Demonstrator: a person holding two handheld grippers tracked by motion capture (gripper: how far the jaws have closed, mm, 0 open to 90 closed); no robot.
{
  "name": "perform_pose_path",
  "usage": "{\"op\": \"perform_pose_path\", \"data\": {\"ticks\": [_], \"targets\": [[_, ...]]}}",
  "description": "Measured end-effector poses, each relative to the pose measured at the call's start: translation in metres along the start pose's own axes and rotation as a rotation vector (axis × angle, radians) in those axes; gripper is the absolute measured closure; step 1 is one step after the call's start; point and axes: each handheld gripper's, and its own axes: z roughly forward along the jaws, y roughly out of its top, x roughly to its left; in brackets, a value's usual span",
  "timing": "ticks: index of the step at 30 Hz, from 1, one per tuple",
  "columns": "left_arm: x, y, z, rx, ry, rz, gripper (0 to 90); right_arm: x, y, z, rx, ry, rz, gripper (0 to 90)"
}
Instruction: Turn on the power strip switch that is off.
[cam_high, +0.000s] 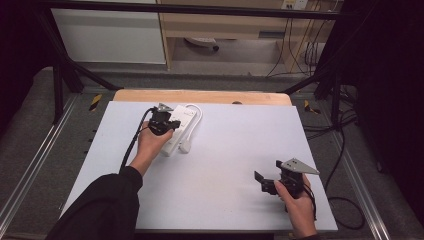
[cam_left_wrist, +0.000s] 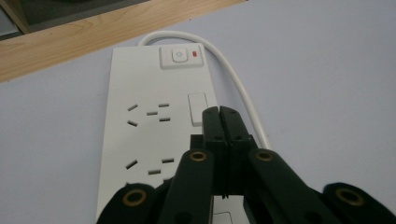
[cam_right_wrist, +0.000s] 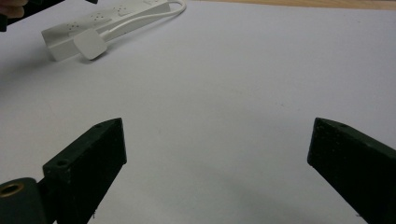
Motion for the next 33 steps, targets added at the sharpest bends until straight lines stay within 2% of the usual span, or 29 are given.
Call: {"op": "perform_pose_path", "data": {"ticks": [14,33], "targets": [[0.002,-0.003,0.011,0.020,0.011,-0.005,90.0,-0.001,0.000,0.000,-0.001,0.002,0.002,4.9],[0.003,-0.004,0.016,0.032,0.020,0.010,90.0,-0.001,0.000,0.000,-0.003,0.002,0.004,4.9]]}}
